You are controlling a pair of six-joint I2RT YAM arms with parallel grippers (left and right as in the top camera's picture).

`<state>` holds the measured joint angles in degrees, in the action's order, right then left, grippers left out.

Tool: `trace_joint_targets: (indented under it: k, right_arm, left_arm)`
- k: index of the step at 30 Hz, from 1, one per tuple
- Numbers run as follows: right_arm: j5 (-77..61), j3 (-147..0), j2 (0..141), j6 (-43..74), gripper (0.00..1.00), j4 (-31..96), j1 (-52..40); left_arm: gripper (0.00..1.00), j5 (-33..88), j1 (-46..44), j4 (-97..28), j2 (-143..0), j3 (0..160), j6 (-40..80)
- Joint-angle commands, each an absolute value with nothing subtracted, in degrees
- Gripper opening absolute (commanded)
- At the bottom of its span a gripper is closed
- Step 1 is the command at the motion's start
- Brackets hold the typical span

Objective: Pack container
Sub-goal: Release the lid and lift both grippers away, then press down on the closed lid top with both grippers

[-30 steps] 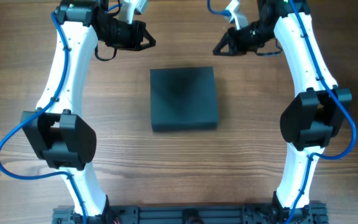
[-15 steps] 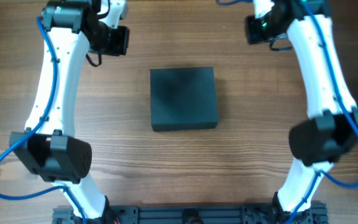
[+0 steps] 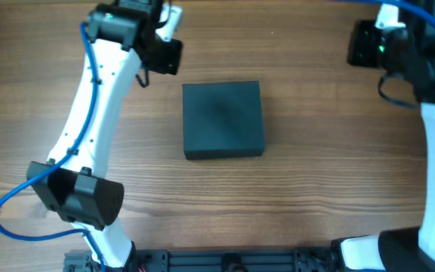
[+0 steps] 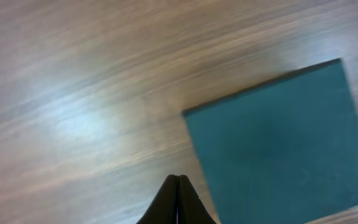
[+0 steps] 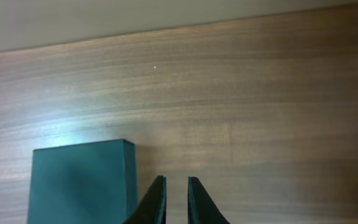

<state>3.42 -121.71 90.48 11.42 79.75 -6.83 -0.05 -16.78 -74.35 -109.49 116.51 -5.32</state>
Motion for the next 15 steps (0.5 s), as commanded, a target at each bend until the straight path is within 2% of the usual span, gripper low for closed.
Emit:
trace_joint_targets:
  k: [1, 6, 15]
  right_arm:
    - [1.56, -116.33, 90.72, 13.74, 0.12, 80.12, -8.58]
    - [1.3, -100.71, 90.74, 15.66, 0.12, 70.87, -17.08]
    - [1.43, -82.04, 90.76, 16.73, 0.14, 55.0, -27.11]
  left_arm:
    - [0.04, -0.93, -18.22, -73.43, -108.42, 116.36, -4.62]
    - [0.04, -0.93, -19.35, -72.64, -109.38, 116.16, -4.62]
    - [0.04, 0.16, -20.58, -71.29, -113.38, 116.16, -4.67]
